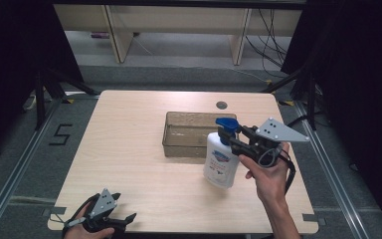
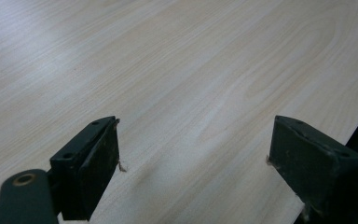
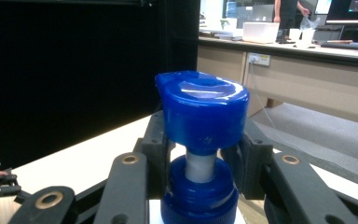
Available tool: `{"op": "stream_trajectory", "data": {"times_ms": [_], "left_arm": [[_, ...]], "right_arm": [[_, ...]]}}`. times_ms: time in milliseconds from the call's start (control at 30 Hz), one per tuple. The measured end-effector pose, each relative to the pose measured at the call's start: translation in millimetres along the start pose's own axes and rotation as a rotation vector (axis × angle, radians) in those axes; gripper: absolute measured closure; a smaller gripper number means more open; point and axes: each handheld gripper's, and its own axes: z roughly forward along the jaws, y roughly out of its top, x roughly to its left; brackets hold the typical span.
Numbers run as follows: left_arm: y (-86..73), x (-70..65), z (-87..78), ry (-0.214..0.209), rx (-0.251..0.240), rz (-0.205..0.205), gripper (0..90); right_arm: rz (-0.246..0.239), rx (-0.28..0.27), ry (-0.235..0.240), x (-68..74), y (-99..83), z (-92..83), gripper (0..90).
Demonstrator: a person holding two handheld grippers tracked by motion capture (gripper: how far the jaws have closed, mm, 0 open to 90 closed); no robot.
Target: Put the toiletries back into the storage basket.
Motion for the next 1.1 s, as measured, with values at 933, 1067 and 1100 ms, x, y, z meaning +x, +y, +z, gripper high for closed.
{"op": "stream_trajectory", "data": {"times_ms": [933, 1067, 1100], "left_arm": [[0.5, -0.6, 0.7, -0.002, -0.011, 0.003, 15.4], [0.6, -0.9, 0.7, -0.004, -0.01, 0.003, 15.4], [0.6, -0.8, 0.7, -0.004, -0.01, 0.004, 15.4]], "right_arm": [[-0.012, -0.017, -0.016, -30.2, 55.8, 28.6, 65.9], [0.002, -0.025, -0.022, -35.2, 59.6, 31.9, 65.9], [-0.003, -0.029, -0.029, -37.8, 61.2, 32.6, 65.9]]}}
